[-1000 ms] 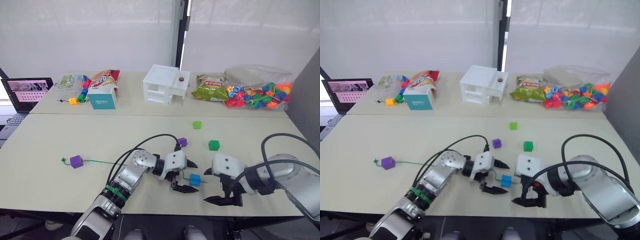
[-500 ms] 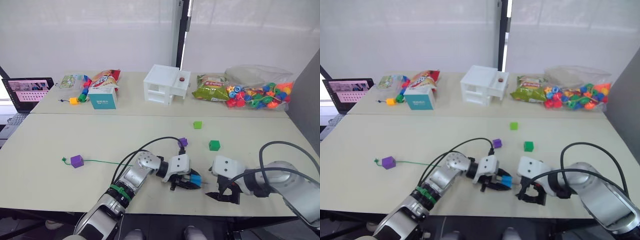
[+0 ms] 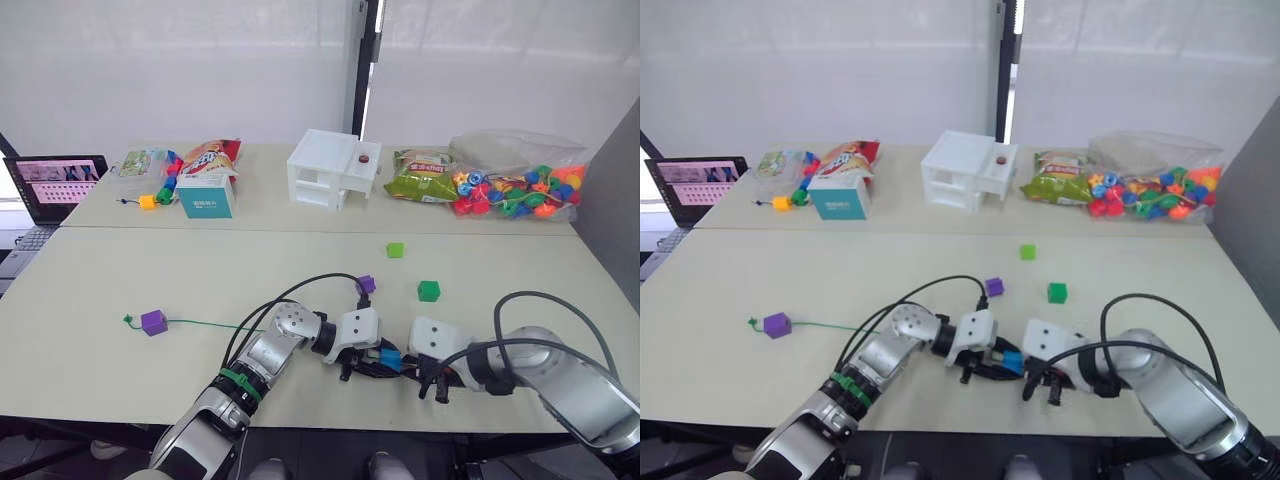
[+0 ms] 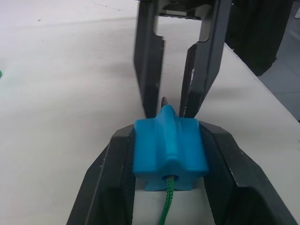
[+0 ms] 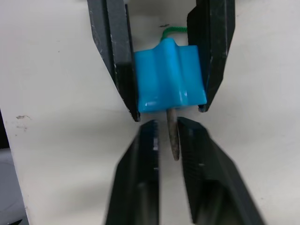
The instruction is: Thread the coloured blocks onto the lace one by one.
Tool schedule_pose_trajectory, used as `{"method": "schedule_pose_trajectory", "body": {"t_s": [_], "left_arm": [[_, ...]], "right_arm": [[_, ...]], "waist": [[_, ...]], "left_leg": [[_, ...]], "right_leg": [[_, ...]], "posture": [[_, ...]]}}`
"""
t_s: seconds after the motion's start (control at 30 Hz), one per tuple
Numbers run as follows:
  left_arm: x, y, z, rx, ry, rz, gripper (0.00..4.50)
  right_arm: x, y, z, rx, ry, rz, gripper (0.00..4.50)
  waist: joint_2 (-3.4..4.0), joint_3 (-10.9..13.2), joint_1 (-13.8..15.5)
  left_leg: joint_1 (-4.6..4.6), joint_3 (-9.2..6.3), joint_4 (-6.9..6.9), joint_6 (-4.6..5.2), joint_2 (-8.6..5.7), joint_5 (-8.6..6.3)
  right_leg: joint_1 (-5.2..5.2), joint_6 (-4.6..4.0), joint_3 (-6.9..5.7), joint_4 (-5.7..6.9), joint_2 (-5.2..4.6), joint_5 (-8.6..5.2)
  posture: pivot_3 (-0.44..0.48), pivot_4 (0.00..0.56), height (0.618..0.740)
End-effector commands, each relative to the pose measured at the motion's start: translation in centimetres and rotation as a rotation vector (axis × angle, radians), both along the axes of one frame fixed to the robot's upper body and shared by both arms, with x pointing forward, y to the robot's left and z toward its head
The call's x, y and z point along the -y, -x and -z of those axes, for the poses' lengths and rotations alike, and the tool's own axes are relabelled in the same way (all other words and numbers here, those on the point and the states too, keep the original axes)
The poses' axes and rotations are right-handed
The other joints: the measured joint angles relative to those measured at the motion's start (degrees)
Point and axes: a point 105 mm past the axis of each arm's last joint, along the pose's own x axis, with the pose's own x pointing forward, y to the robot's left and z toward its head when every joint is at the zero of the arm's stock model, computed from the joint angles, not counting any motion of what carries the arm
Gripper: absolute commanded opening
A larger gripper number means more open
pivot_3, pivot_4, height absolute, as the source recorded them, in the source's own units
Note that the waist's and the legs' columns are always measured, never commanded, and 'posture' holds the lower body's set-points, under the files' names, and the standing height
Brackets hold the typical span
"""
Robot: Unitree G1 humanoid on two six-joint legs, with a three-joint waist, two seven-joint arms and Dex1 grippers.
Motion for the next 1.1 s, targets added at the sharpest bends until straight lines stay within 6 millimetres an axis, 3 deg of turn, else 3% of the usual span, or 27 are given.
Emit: {"method": "schedule_pose_trajectory", "body": {"t_s": [0.03,0.17,0.37,0.5,0.67,0.77,0.97,1.1], "left_arm": [[0.2,-0.2,-0.9,0.026,0.016,0.005,1.41],[-0.8,-1.0,-1.4,0.110,-0.010,-0.002,1.41],[-4.4,-3.8,-4.2,0.143,0.020,-0.112,1.41],[-10.1,-4.8,-4.5,0.119,-0.050,-0.193,1.41],[-17.3,-4.5,-3.1,0.103,-0.185,-0.294,1.41],[-22.2,-3.9,-2.5,0.087,-0.269,-0.383,1.41],[-30.2,-1.9,-1.2,0.074,-0.458,-0.507,1.41],[-32.9,-1.1,-1.4,0.067,-0.495,-0.564,1.41]], "right_arm": [[-0.1,-0.3,-0.4,0.023,-0.001,0.008,0.00],[0.6,-0.4,-0.4,0.017,0.009,0.020,0.00],[1.8,-0.4,-0.4,-0.017,0.046,-0.016,0.00],[1.9,-0.4,-0.6,-0.054,0.055,-0.078,0.00],[1.7,-1.1,-1.0,-0.055,0.051,-0.120,0.00],[1.6,-1.6,-1.2,-0.050,0.048,-0.137,0.00],[0.7,-2.1,-1.1,-0.046,0.034,-0.177,0.00],[0.3,-2.2,-1.1,-0.044,0.026,-0.188,0.00]], "waist": [[0.00,0.0,0.0],[0.00,0.0,0.0],[0.00,0.0,-0.1],[0.01,0.0,-0.8],[0.02,0.0,-1.3],[-0.03,0.0,-1.1],[-0.01,0.0,-1.4],[0.04,0.0,-2.0]], "left_leg": [[0.00,0.00,0.00,0.00,0.00,0.00],[0.00,0.00,0.00,0.00,0.00,0.00],[0.01,0.00,-0.01,0.00,0.00,0.00],[0.01,0.00,-0.02,0.00,0.01,0.00],[0.11,0.00,-0.11,0.03,0.03,-0.02],[0.07,-0.01,-0.09,0.02,0.04,-0.02],[0.13,0.01,-0.17,0.03,0.07,-0.02],[0.17,0.04,-0.24,0.03,0.08,-0.02]], "right_leg": [[0.00,0.00,0.00,0.00,0.00,0.00],[0.00,0.00,0.00,0.00,0.00,0.00],[-0.01,0.00,0.00,0.00,0.00,0.00],[-0.01,0.00,-0.01,0.03,0.00,0.00],[-0.07,0.00,-0.01,0.14,0.01,0.00],[-0.11,0.00,-0.01,0.14,0.00,0.00],[-0.15,-0.01,-0.01,0.17,0.01,0.00],[-0.20,-0.02,-0.01,0.23,0.01,0.00]], "posture": [[0.000,0.150,0.740],[0.000,0.150,0.740],[0.000,0.150,0.740],[0.000,0.150,0.740],[0.000,0.150,0.740],[0.000,0.150,0.740],[0.000,0.150,0.740],[0.000,0.150,0.740]]}}
